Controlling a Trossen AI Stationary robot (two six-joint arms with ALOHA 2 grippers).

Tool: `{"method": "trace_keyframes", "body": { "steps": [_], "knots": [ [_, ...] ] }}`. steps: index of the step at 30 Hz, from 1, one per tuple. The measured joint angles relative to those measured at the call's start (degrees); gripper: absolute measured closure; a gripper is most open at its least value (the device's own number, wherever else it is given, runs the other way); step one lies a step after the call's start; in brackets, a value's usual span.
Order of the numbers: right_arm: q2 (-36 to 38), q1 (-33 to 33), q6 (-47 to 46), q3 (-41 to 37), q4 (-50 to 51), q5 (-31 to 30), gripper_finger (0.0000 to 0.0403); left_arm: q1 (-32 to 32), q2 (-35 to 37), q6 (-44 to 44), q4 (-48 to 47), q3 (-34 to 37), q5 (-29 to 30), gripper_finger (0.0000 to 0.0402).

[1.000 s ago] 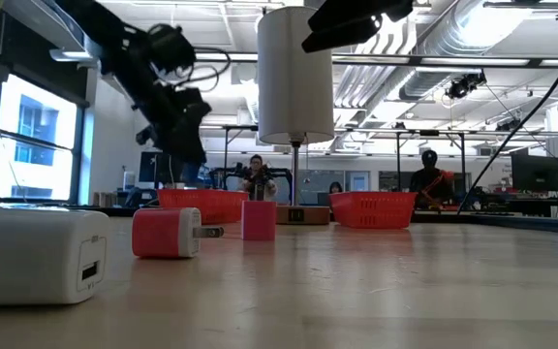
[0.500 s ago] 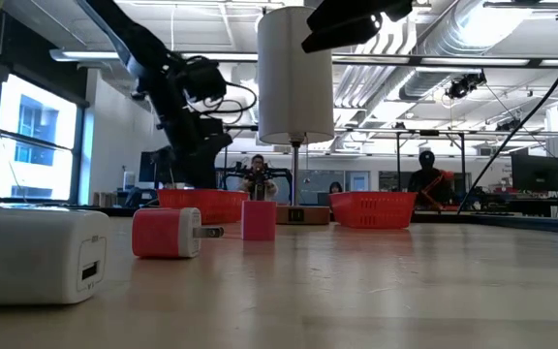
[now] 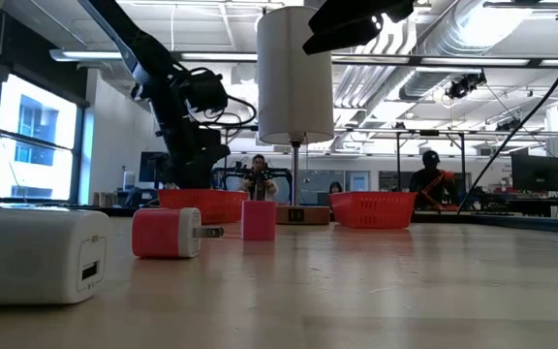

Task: Sort adapters and digital timers
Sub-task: Put the dark blue digital timer into the left red bin, then put the green charger adapter into the right red bin

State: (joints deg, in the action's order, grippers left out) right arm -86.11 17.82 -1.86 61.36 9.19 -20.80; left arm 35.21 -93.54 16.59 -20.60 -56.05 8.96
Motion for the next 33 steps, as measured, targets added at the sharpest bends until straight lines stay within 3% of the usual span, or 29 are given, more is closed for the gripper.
{"method": "trace_keyframes", "body": {
  "steps": [9,24,33],
  "knots": [
    [0.0,0.0,0.0,0.0,0.0,0.3,0.0059,0.0,0.0,0.8,0.0,0.0,-1.6,0.0185],
    [0.0,0.0,-0.1,0.0,0.1,3.0,0.0059,-1.8,0.8,-3.1,-2.2,0.0,-1.4,0.0177],
    [0.0,0.0,0.0,0.0,0.2,2.8,0.0059,-10.4,10.7,-3.2,-11.8,0.0,-1.5,0.0177]
  ]
}}
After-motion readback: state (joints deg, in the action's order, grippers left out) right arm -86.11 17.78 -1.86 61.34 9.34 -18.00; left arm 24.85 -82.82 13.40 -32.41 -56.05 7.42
